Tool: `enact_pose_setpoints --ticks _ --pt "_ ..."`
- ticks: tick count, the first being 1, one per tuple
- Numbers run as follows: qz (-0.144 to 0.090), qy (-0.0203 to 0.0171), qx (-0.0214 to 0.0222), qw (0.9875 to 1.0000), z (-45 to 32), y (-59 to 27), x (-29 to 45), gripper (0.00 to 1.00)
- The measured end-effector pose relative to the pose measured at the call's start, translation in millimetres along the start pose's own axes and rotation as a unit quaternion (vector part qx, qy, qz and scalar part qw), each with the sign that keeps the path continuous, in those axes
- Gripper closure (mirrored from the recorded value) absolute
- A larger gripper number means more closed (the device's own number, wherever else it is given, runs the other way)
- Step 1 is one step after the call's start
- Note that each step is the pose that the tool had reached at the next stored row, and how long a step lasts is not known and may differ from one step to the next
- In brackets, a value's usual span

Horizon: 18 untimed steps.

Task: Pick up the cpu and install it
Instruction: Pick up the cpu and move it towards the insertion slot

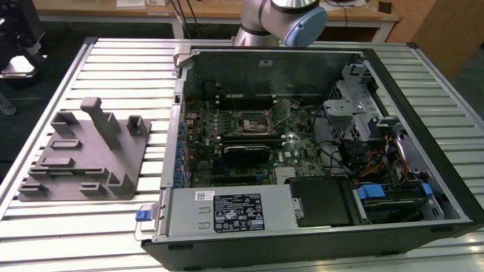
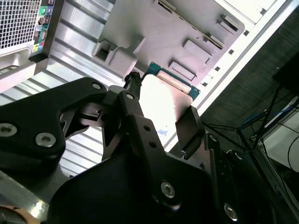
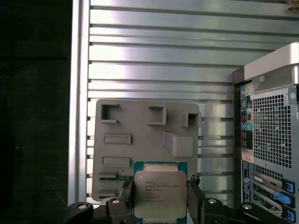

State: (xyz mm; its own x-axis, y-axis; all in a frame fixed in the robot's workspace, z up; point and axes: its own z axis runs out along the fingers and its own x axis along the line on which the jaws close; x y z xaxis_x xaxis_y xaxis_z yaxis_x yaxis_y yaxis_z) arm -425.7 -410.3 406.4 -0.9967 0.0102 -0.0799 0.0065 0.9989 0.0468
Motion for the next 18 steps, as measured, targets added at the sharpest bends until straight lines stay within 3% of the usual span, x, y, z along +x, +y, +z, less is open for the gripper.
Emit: enact_pose_setpoints --ticks 18 --pt "0.0 0.0 0.0 1.0 2.3 0.5 -28.7 0.46"
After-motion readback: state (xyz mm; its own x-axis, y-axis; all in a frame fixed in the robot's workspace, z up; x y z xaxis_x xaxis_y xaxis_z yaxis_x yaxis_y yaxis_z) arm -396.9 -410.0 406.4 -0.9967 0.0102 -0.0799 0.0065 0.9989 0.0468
